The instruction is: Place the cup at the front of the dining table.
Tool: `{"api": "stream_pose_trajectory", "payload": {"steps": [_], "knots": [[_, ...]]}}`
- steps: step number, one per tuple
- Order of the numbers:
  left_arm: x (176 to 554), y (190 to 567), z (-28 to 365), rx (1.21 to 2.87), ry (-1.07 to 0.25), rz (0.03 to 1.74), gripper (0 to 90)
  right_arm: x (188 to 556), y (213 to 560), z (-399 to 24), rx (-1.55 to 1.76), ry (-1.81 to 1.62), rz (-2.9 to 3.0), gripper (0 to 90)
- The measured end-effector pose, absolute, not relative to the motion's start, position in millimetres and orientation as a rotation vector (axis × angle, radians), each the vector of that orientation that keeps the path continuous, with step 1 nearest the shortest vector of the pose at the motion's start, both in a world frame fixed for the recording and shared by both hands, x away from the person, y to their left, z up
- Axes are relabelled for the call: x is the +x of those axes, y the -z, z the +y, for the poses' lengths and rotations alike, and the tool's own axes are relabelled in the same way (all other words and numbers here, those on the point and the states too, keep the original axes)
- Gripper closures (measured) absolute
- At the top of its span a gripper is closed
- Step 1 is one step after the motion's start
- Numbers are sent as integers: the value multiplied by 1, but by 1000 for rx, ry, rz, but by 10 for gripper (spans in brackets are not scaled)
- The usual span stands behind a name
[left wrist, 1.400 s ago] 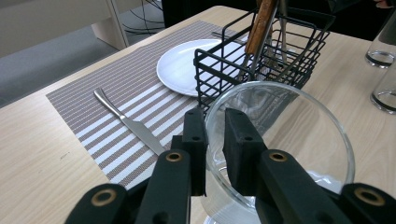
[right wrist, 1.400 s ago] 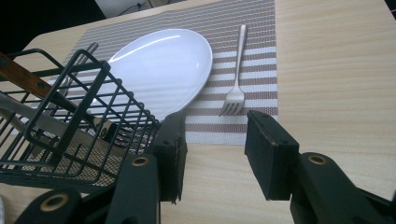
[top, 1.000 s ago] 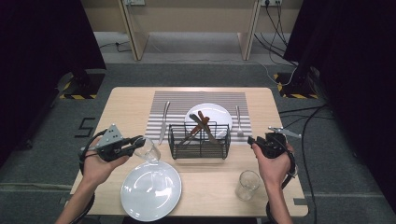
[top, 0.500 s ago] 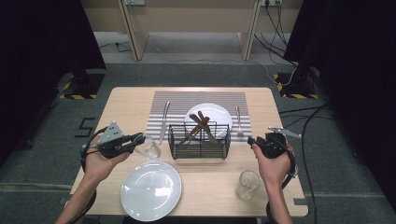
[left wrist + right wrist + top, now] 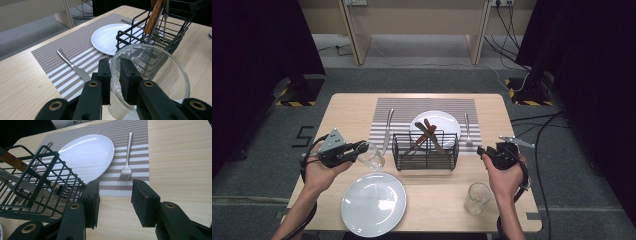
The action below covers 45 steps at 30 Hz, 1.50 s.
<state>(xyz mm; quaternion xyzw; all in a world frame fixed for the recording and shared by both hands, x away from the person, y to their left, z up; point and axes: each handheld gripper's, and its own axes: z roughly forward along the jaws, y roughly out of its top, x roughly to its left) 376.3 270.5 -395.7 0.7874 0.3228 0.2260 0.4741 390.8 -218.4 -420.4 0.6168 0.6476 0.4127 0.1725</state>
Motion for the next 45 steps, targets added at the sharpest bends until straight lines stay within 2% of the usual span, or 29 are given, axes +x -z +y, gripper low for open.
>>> {"api": "stream_pose_trajectory", "payload": {"steps": [45], "knots": [[399,400,267,1917,-562,813,790,390,417,-220,1748,-1185,1823,582]]}}
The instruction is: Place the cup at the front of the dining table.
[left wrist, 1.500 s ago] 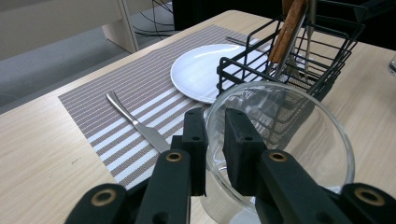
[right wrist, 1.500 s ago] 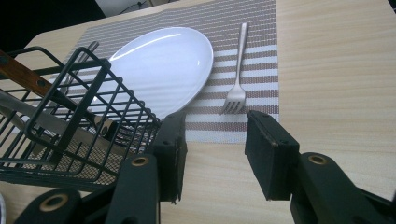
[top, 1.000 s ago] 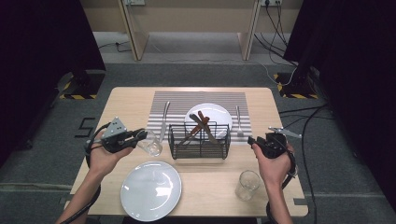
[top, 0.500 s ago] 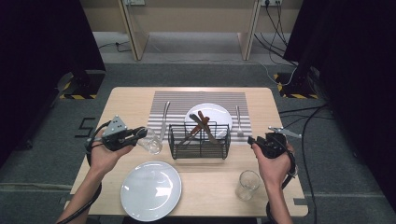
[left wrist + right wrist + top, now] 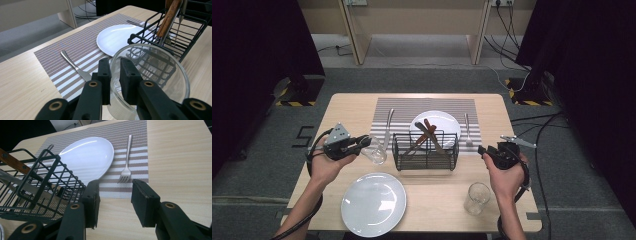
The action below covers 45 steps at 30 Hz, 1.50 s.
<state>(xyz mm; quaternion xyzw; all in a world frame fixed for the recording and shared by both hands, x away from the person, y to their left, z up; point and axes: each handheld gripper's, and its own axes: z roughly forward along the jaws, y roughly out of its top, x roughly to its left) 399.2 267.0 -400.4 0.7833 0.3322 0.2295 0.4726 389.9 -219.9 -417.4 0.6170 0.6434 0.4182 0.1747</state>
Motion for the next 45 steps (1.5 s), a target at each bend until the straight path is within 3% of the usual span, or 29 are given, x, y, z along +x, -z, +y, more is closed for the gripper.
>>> {"api": "stream_pose_trajectory", "payload": {"steps": [45], "knots": [[414,402,269,1891,-579,850,789,390,420,-216,1746,-1176,1835,583]]}}
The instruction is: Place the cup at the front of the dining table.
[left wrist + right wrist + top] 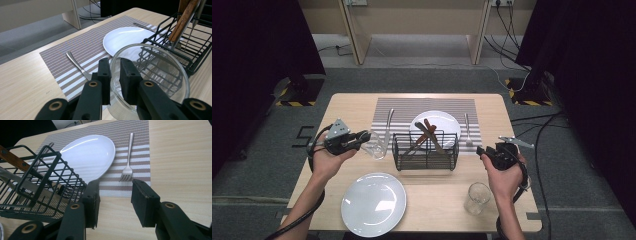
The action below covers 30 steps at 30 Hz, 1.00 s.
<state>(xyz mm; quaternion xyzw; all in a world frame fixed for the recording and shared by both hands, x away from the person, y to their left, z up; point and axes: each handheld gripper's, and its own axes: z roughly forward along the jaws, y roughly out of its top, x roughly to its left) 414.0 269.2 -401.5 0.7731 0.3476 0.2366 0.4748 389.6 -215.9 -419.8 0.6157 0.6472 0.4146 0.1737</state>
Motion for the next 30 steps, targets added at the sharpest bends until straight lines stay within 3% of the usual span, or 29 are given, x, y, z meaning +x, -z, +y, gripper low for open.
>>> {"api": "stream_pose_trajectory", "payload": {"steps": [30], "knots": [[425,405,266,1905,-587,863,789,390,421,-215,1741,-1179,1839,585]]}}
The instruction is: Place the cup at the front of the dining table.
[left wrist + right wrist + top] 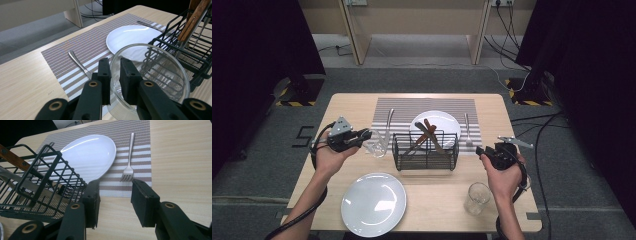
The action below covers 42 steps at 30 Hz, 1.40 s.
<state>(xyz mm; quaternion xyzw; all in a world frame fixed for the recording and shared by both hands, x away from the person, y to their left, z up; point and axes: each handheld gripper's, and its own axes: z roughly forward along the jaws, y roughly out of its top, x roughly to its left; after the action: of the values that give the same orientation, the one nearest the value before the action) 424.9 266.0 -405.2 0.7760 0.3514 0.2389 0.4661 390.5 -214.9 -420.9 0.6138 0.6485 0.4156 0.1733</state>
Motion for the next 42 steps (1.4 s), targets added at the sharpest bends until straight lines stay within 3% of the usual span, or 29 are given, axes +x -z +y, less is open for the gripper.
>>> {"api": "stream_pose_trajectory", "payload": {"steps": [42], "knots": [[447,408,254,1902,-588,881,789,391,423,-215,1748,-1179,1839,584]]}}
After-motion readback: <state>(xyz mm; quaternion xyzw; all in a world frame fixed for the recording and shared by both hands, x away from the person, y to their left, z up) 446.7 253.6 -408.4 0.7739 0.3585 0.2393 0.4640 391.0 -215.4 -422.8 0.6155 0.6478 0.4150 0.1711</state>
